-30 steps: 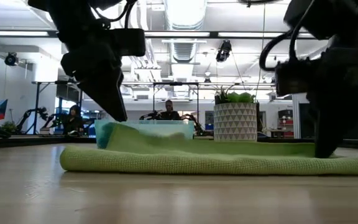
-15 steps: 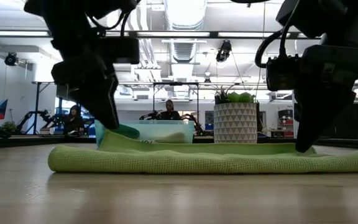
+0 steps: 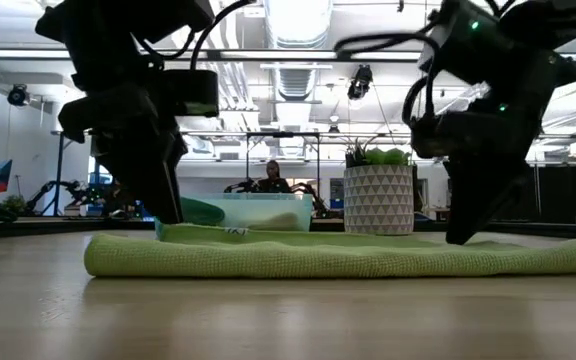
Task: Fold microfiber towels
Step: Fold the light green microfiber towel
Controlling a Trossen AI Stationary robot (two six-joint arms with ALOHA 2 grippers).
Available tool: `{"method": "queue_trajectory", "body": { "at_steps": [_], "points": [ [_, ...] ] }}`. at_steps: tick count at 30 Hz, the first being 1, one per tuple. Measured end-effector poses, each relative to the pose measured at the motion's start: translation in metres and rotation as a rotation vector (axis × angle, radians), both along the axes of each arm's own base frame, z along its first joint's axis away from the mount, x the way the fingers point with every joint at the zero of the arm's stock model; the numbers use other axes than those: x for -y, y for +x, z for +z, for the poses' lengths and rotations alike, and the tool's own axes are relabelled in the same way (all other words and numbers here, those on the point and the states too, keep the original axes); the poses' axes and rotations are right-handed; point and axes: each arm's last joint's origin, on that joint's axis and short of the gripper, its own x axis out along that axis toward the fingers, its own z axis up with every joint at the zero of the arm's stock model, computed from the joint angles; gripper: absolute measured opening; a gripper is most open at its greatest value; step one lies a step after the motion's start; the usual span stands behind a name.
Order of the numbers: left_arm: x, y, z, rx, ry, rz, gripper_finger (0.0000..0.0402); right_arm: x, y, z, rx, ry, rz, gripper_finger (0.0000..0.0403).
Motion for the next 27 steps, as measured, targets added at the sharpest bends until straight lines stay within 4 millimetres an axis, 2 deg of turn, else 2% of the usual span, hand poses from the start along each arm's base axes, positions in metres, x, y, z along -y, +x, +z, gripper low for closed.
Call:
{"method": "queue_trajectory", "body": {
  "at_steps": [7, 10, 14, 17, 22, 24, 27],
  "points": [
    [-0.005, -0.009, -0.002, -0.075, 0.100, 0.033, 0.0077, 0.010, -0.001, 0.001, -0.016, 0.001, -0.034, 0.0028],
    [-0.009, -0.015, 0.000, -0.107, 0.180, 0.057, 0.0063, 0.010, -0.001, 0.009, 0.018, 0.000, -0.035, 0.0028],
    [-0.011, -0.016, 0.008, -0.065, 0.198, 0.070, 0.0046, 0.008, 0.000, 0.022, 0.073, 0.006, -0.022, 0.0028],
    [-0.008, -0.011, 0.012, 0.003, 0.139, 0.062, 0.0037, 0.002, -0.002, 0.031, 0.123, 0.016, 0.002, 0.0028],
    [0.006, 0.012, 0.026, 0.238, -0.124, -0.093, 0.0015, -0.015, -0.001, 0.042, 0.208, 0.072, 0.039, 0.0028],
    [0.009, 0.019, 0.027, 0.295, -0.158, -0.102, 0.0004, -0.021, 0.000, 0.041, 0.207, 0.124, 0.023, 0.0028],
    [0.004, 0.027, 0.018, 0.272, -0.163, -0.060, 0.0001, -0.030, -0.001, 0.032, 0.143, 0.206, -0.015, 0.0028]
  ]
}}
